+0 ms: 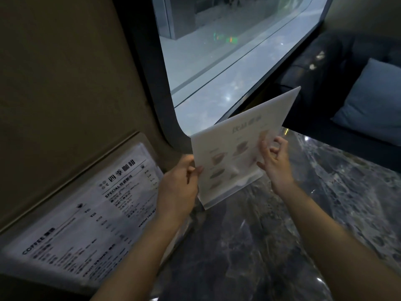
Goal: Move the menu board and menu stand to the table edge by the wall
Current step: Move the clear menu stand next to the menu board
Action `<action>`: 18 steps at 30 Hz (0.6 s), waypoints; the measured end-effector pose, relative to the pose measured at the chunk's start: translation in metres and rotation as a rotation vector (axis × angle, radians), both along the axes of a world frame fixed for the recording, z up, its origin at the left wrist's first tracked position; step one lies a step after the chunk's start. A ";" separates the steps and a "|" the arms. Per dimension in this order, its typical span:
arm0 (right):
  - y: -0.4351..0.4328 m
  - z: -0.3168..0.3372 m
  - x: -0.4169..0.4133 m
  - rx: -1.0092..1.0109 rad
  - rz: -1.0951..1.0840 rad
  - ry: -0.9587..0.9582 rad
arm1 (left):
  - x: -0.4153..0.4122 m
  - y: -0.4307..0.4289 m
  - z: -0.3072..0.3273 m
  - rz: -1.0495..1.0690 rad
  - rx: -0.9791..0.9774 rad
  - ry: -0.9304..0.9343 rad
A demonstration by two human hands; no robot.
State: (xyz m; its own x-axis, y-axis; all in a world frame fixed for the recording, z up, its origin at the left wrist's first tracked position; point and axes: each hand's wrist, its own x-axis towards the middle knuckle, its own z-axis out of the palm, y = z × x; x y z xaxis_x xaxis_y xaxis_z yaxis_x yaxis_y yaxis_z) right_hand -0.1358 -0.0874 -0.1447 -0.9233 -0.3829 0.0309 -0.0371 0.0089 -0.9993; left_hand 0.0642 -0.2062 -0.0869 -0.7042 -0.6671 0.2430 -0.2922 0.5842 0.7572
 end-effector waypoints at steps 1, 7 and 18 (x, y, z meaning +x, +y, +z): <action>-0.002 0.000 0.000 -0.005 0.007 -0.011 | 0.002 -0.001 0.007 -0.004 -0.044 0.038; -0.024 0.006 0.002 -0.014 0.029 -0.053 | 0.011 -0.006 0.033 0.014 -0.071 0.189; -0.063 0.011 -0.004 -0.079 0.222 -0.175 | 0.023 -0.003 0.034 0.054 -0.202 0.161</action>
State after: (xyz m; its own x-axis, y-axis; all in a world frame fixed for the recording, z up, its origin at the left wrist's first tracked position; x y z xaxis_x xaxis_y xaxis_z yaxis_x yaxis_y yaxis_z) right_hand -0.1400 -0.1500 -0.1337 -0.8109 -0.5792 -0.0840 0.1438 -0.0580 -0.9879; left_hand 0.0867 -0.2091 -0.0527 -0.6107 -0.6292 0.4807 -0.2121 0.7149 0.6663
